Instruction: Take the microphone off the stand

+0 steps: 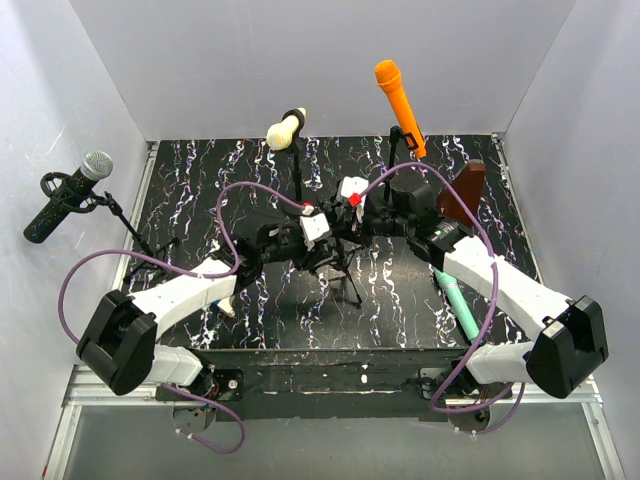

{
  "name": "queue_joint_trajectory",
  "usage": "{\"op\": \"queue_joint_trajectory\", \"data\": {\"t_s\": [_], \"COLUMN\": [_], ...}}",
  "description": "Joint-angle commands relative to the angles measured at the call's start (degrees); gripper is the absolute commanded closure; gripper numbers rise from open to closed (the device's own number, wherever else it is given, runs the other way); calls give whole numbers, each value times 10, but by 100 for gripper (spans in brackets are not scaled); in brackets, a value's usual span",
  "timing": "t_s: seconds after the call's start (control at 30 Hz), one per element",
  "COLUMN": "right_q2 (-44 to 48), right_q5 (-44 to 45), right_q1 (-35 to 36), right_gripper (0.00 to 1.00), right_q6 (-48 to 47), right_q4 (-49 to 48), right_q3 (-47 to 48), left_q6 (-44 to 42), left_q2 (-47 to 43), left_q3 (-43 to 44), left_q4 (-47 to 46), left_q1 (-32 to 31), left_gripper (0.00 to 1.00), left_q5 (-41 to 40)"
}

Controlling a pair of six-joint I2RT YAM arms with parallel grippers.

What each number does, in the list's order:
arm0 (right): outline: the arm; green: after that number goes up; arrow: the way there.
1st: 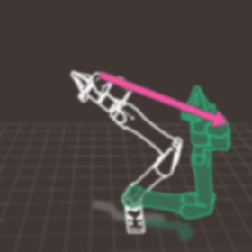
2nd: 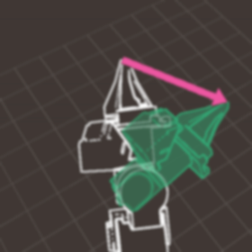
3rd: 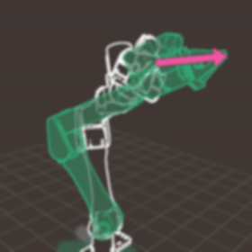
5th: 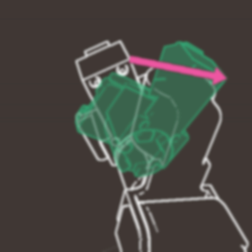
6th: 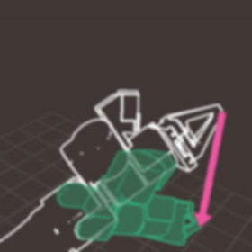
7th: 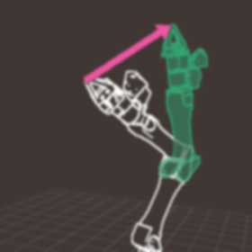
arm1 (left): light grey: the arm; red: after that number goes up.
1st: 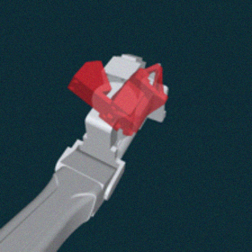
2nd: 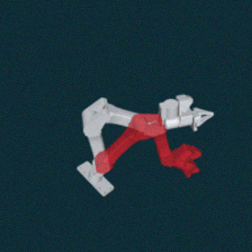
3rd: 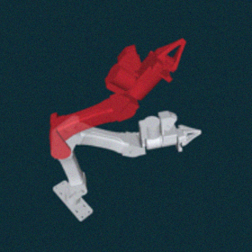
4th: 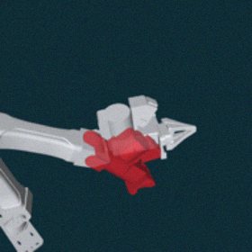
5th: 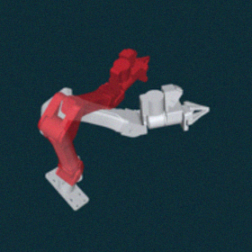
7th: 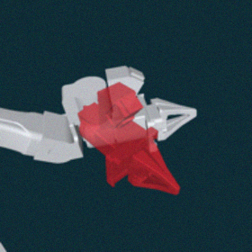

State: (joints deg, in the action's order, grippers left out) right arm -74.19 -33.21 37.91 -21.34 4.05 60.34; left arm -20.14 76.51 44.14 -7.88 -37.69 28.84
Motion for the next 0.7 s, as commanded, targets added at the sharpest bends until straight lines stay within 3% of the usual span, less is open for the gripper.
{"op": "queue_joint_trajectory", "data": {"t_s": [0.0,0.17,0.3,0.53,0.67], "right_q2": [-11,-19,-22,3,-9], "right_q5": [6,7,8,-34,-40], "right_q1": [1,1,-2,-3,22], "right_gripper": [99,99,99,99,99], "right_q6": [0,2,1,-75,-137], "right_q4": [35,34,35,22,10], "right_q3": [0,7,11,-7,-5], "left_q6": [12,20,48,260,316], "left_q2": [3,14,11,0,11], "left_q3": [36,40,63,89,92], "left_q4": [-27,-32,0,99,101], "left_q1": [-2,-2,0,85,158], "left_gripper": [65,79,100,100,100], "left_q5": [4,16,31,112,183]}}
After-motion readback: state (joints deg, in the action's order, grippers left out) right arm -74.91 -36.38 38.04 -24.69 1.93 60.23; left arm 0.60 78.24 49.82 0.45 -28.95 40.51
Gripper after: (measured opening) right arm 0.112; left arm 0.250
